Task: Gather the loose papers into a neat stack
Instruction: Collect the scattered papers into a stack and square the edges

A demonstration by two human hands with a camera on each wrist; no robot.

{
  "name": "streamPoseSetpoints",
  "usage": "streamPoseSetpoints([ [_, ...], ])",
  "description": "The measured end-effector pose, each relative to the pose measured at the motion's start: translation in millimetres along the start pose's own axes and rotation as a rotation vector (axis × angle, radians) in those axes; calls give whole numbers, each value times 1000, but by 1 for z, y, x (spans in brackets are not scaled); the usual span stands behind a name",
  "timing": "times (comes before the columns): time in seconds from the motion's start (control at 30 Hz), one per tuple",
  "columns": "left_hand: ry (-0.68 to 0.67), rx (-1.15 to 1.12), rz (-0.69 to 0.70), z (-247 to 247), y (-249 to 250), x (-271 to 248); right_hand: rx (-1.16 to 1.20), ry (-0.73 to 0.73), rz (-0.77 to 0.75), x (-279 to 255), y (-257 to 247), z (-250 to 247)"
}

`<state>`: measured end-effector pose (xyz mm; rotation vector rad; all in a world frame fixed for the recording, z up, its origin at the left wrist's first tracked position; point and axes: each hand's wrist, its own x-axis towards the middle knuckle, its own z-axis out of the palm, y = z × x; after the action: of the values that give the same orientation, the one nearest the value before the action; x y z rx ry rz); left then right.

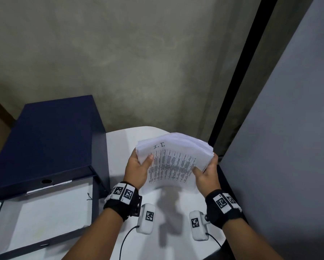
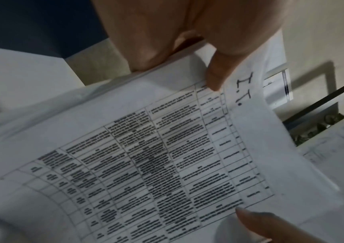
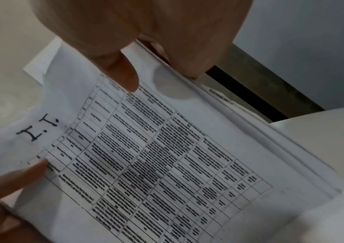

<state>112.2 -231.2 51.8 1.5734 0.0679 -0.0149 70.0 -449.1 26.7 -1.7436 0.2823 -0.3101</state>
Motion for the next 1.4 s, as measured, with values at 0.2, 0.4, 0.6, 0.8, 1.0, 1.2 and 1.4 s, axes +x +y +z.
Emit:
streamPoseSetpoints([
  [0.2,284,362,226,-4,21,-5,-80,28,-82,3,-12,1],
  [0.4,-13,982,655,0,74,-2,-508,-126,-523,20,-52,-2],
  [0.6,-156,793,433,-8,62,1,-607,-129,-643,22,-64,-5],
  [0.8,-35,338,161,-32,31,-4,-290,286,-44,20,-21,-55],
  [1.0,46,155,-26,-38,7,2,334,-117,340,14,19,-77],
  [1.2,157,201,-38,-21,-18,-12,160,7,237,6,32,-52],
  [1.4,140,215,-63,-29,-56,-19,5,45,256,-15,50,-44],
])
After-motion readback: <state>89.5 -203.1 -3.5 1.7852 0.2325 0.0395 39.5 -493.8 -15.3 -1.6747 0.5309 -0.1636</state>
